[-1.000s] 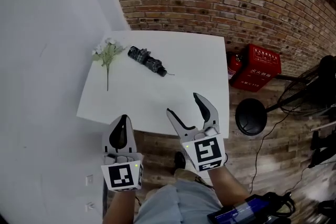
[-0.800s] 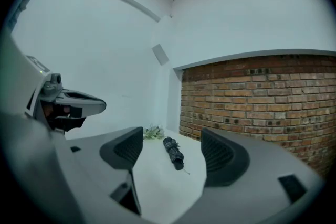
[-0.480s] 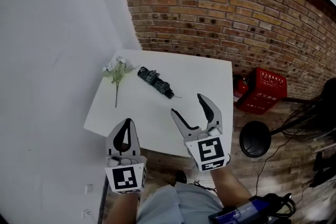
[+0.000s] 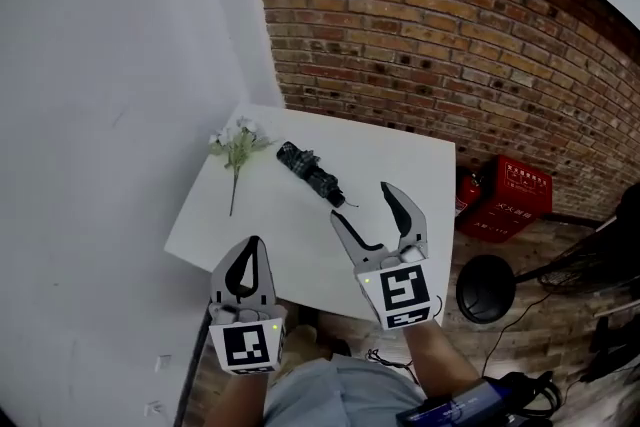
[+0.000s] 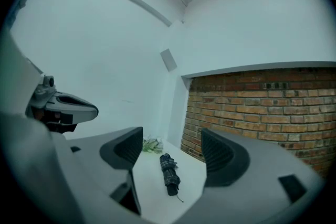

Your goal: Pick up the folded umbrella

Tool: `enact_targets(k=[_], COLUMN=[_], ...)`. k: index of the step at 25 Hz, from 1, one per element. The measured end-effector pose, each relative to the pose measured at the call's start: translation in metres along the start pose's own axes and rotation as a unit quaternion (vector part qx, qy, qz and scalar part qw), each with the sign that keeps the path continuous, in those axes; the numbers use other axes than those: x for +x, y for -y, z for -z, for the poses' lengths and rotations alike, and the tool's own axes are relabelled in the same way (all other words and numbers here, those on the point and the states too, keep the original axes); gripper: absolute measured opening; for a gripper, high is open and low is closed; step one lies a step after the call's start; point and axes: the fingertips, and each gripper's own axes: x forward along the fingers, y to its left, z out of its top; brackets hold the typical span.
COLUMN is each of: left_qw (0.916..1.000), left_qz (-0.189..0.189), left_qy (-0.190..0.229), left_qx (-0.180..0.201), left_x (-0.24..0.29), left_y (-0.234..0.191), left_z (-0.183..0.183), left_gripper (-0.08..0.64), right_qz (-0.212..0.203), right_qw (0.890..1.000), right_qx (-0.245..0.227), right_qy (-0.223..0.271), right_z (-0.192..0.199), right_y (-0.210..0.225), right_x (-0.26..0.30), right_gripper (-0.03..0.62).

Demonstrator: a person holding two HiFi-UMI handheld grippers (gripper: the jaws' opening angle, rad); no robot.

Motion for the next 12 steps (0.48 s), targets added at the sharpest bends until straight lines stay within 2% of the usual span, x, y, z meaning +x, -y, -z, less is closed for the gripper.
enact_targets(k=[12], left_qw=[0.9996], left_qz=[0.005], left_qy=[-0.018], left_qx=[-0.020], left_x=[0.055], left_y=[-0.044], left_z=[0.030], left_gripper=[0.006], right_qz=[-0.019], right_qw=[0.999], right_qx=[-0.001], right_qy=[-0.039], right_z=[0.028], right_y=[-0.010], right_x=[0.076], right_gripper=[0.353])
